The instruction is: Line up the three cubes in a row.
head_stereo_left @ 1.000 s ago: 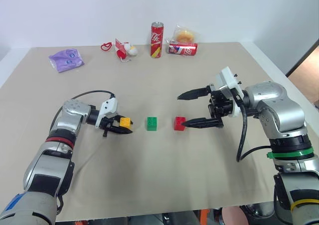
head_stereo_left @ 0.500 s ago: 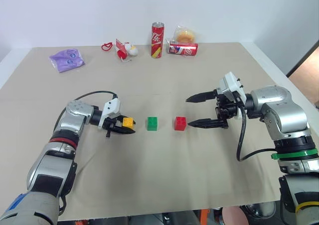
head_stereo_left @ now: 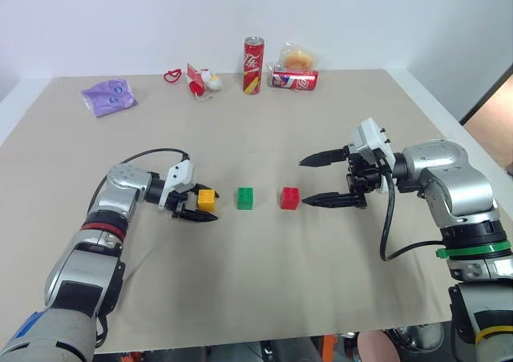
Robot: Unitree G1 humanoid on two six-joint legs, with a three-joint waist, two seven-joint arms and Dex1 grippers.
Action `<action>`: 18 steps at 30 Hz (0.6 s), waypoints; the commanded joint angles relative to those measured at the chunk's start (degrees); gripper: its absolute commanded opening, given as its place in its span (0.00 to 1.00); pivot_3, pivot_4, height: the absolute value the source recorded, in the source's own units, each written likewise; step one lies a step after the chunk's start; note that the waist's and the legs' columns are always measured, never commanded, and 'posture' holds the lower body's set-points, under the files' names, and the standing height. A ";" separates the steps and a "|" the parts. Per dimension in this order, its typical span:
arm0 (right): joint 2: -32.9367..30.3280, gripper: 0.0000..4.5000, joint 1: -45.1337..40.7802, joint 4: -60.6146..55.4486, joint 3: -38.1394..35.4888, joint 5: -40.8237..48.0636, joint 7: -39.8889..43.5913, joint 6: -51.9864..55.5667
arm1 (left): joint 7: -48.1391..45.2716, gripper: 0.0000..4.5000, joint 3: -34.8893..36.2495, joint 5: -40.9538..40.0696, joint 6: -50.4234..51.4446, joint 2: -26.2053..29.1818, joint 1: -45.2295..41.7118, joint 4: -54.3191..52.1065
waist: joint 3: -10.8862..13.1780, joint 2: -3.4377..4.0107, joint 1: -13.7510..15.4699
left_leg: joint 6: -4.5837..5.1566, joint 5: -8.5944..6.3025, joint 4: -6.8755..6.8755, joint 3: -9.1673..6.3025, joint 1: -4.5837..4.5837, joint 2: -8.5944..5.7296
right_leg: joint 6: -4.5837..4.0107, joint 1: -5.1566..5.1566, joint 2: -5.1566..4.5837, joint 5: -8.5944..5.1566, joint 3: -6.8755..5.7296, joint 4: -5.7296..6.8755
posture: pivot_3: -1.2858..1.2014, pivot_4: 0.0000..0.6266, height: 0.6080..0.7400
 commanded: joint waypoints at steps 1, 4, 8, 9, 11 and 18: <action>-0.59 1.00 -0.94 -1.67 -1.30 0.75 -0.11 -0.06 | 3.70 0.99 1.72 0.28 -2.11 0.16 -0.57 0.52 | 0.00 0.00 -0.02 | 0.05 0.03 0.07 0.00 0.00 0.00 | 0.05 0.03 0.00 0.06 0.01 0.00 | 0.52 0.24 1.00; -0.22 1.00 -1.42 -1.46 -1.08 0.82 -0.13 0.02 | 3.34 0.99 1.74 0.09 -1.35 1.01 -0.52 0.37 | 0.00 0.00 -0.07 | 0.19 0.12 0.12 0.03 0.00 -0.03 | 0.14 0.03 0.00 0.17 0.08 0.00 | 0.52 0.24 1.00; 0.40 1.00 -2.28 -0.86 -0.63 0.72 0.15 -0.24 | 2.19 0.99 1.68 0.23 -0.26 3.39 -0.37 0.12 | 0.00 0.00 -0.34 | 0.20 0.12 0.07 0.04 -0.04 -0.02 | 0.06 -0.03 0.04 0.13 0.10 0.00 | 0.52 0.24 1.00; 0.58 1.00 -2.59 -0.59 -0.54 0.67 0.28 -0.32 | 2.35 0.99 1.83 0.31 -0.35 4.11 -0.42 0.20 | 0.00 0.00 -0.38 | 0.19 0.12 0.02 0.05 -0.05 -0.01 | 0.02 -0.05 0.05 0.11 0.11 0.00 | 0.52 0.24 1.00; 1.10 1.00 -3.37 0.12 -0.26 0.48 0.60 -0.58 | 2.60 0.99 2.34 0.26 -0.33 5.86 -0.51 0.26 | 0.00 0.00 -0.55 | 0.19 0.12 -0.09 0.05 -0.07 0.02 | -0.02 -0.11 0.09 0.08 0.11 0.00 | 0.52 0.24 1.00; 2.93 1.00 -6.68 3.54 0.86 -0.58 2.39 -2.17 | -0.83 0.99 4.56 -1.91 2.97 13.12 1.56 -2.75 | 0.01 0.02 -0.77 | 0.19 0.12 -0.35 0.01 0.00 0.09 | -0.03 -0.16 0.18 0.07 0.10 0.04 | 0.52 0.24 1.00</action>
